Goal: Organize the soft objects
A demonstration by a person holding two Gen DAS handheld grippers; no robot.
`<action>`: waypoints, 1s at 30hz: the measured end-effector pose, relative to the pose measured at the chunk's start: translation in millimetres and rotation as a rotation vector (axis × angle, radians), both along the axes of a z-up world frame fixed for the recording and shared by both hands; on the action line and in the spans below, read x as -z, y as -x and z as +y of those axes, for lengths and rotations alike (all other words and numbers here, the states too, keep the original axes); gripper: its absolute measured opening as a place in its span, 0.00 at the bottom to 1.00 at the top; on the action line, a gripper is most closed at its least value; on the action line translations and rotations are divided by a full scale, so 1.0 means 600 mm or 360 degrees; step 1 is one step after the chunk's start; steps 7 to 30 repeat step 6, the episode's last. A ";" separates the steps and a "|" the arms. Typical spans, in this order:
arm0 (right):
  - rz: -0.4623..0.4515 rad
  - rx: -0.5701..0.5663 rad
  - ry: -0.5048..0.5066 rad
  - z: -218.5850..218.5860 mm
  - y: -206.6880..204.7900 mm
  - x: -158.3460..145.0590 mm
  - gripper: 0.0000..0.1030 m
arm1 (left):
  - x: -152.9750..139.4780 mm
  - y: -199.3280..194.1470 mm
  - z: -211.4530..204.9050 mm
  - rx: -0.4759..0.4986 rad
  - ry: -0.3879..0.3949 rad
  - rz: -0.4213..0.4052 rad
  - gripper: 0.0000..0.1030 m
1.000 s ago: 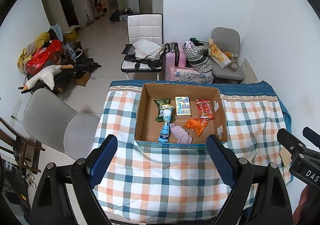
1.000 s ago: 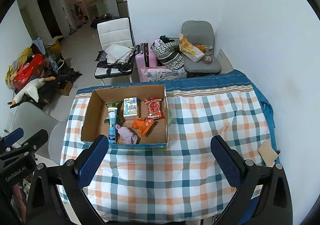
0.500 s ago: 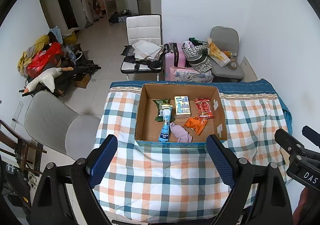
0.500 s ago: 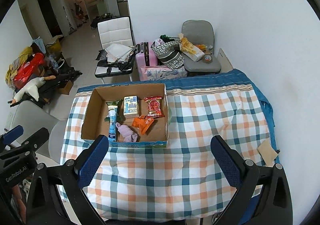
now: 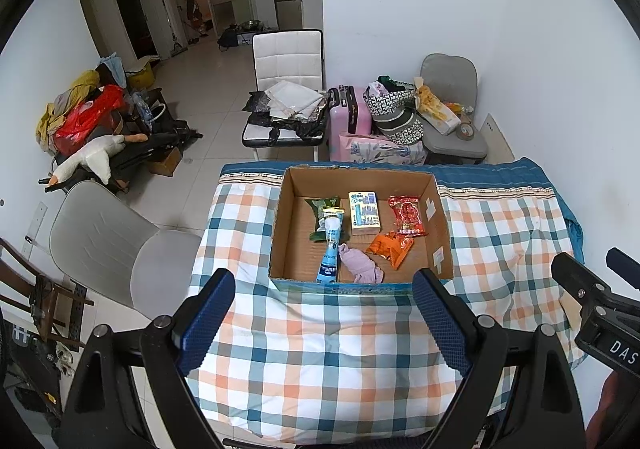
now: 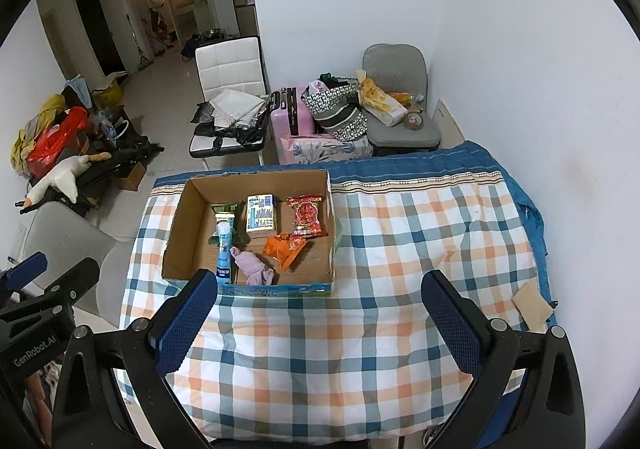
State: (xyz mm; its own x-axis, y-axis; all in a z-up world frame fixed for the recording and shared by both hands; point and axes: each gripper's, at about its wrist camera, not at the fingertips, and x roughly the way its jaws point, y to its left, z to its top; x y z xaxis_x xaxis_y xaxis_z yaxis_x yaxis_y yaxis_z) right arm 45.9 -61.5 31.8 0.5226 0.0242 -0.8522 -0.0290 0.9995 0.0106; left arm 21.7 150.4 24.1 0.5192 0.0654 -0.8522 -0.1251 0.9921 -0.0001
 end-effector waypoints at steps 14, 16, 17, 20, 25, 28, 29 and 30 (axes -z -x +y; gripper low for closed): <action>0.0002 -0.0006 0.0003 -0.001 0.001 -0.001 1.00 | -0.002 0.002 0.001 -0.0003 0.0000 -0.0016 0.88; 0.0002 -0.0006 0.0003 -0.001 0.001 -0.001 1.00 | -0.002 0.002 0.001 -0.0003 0.0000 -0.0016 0.88; 0.0002 -0.0006 0.0003 -0.001 0.001 -0.001 1.00 | -0.002 0.002 0.001 -0.0003 0.0000 -0.0016 0.88; 0.0002 -0.0006 0.0003 -0.001 0.001 -0.001 1.00 | -0.002 0.002 0.001 -0.0003 0.0000 -0.0016 0.88; 0.0002 -0.0006 0.0003 -0.001 0.001 -0.001 1.00 | -0.002 0.002 0.001 -0.0003 0.0000 -0.0016 0.88; 0.0002 -0.0006 0.0003 -0.001 0.001 -0.001 1.00 | -0.002 0.002 0.001 -0.0003 0.0000 -0.0016 0.88; 0.0002 -0.0006 0.0003 -0.001 0.001 -0.001 1.00 | -0.002 0.002 0.001 -0.0003 0.0000 -0.0016 0.88; 0.0002 -0.0006 0.0003 -0.001 0.001 -0.001 1.00 | -0.002 0.002 0.001 -0.0003 0.0000 -0.0016 0.88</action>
